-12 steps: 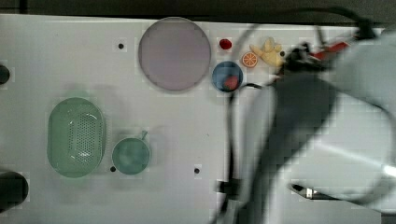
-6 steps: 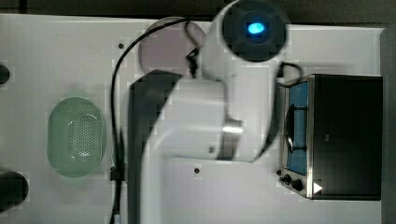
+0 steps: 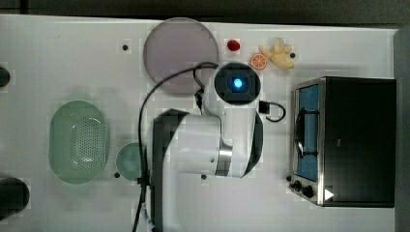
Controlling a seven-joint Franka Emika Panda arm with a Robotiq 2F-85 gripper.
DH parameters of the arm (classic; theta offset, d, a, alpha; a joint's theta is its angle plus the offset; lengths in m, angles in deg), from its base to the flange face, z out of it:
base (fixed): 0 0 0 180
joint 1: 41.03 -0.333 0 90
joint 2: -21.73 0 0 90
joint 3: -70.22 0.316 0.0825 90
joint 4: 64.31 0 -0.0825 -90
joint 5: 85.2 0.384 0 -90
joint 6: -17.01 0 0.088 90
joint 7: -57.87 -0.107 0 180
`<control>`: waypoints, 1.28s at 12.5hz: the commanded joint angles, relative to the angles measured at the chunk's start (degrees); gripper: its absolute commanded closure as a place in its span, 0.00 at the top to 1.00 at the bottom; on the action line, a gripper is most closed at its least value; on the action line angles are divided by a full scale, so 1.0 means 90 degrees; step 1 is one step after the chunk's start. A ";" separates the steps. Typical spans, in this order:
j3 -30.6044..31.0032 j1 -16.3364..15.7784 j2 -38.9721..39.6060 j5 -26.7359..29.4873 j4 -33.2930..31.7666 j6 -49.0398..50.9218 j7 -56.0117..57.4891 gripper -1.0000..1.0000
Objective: Pick Ketchup from oven and place it on table.
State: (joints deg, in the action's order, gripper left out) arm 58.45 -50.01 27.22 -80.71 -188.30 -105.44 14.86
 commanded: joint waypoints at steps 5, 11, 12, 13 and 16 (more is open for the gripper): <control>0.0125 0.0100 0.1108 -0.0063 -0.0691 -0.1905 -0.0177 0.64; 0.0173 0.0066 0.1309 -0.0055 -0.0597 -0.2189 -0.0181 1.00; 0.0174 0.0062 0.1084 -0.0055 -0.0494 -0.2137 -0.0181 1.00; 0.0172 0.0060 0.0805 -0.0056 -0.0333 -0.2059 -0.0181 1.00; 0.0171 0.0063 0.0006 -0.0058 0.0304 -0.1172 -0.0181 1.00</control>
State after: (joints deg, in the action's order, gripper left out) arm 60.64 -49.63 33.13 -81.31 -190.99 -116.97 14.45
